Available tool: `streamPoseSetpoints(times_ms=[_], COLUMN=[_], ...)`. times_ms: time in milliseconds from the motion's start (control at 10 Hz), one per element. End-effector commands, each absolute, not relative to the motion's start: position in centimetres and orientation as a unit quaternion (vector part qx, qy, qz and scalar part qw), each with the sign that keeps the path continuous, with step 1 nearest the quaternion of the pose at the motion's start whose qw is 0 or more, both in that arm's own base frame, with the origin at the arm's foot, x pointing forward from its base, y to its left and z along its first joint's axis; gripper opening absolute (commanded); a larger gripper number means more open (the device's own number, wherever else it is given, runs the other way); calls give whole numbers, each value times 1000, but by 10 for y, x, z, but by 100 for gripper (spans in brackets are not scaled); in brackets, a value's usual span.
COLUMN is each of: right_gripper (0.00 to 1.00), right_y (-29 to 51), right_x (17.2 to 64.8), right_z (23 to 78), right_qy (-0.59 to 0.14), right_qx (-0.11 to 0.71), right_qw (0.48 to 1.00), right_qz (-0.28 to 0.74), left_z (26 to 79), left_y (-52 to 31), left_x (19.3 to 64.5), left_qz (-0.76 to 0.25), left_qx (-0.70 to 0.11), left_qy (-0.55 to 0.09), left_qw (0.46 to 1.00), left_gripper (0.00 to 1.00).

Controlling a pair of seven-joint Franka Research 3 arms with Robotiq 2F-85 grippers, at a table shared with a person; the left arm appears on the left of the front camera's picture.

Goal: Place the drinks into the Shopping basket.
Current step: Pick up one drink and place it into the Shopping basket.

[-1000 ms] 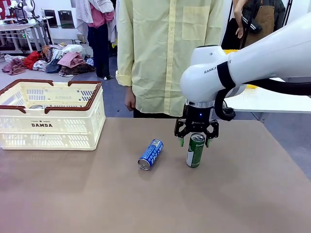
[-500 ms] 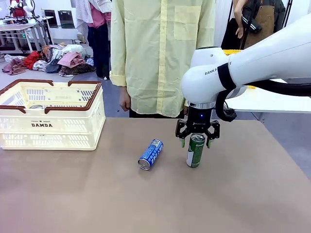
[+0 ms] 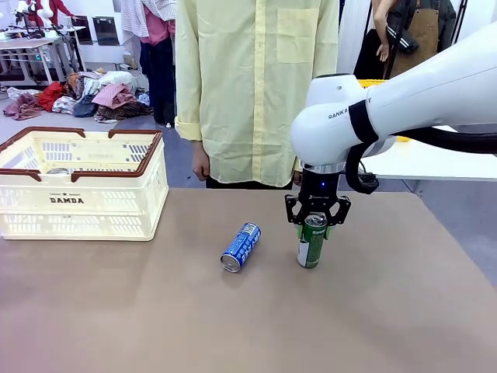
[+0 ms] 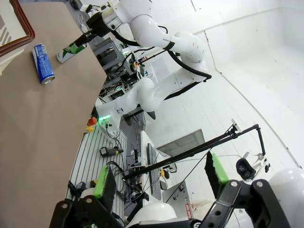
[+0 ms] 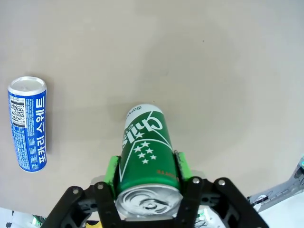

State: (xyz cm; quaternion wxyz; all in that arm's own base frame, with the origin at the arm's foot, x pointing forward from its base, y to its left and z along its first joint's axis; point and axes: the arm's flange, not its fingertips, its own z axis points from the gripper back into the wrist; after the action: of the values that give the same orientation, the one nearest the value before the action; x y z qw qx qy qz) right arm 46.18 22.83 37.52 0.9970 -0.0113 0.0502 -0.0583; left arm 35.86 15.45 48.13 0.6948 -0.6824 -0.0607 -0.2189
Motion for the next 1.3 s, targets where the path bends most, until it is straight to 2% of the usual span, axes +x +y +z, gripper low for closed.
streamPoseSetpoints(times_ms=[0,300,400,600,800,1100,1200], right_gripper=[0,0,0,0,0,0,0], right_y=[225,221,219,213,209,202,203], right_x=[459,460,462,473,486,495,481], right_z=[374,382,400,471,513,528,531], right_qy=[40,34,24,9,35,50,27], right_qx=[-19,-18,-20,-13,3,12,0], right_qw=[998,997,998,999,998,997,998], right_qz=[-54,-59,-58,-52,-43,-55,-54], left_z=[484,484,484,484,484,484,484], left_y=[160,160,160,160,160,160,160], left_x=[356,356,356,356,356,356,356], left_qz=[-221,-221,-221,-221,-221,-221,-221], left_qx=[-681,-681,-681,-681,-681,-681,-681], left_qy=[-59,-59,-59,-59,-59,-59,-59], left_qw=[695,695,695,695,695,695,695], left_gripper=[100,100,100,100,100,100,100])
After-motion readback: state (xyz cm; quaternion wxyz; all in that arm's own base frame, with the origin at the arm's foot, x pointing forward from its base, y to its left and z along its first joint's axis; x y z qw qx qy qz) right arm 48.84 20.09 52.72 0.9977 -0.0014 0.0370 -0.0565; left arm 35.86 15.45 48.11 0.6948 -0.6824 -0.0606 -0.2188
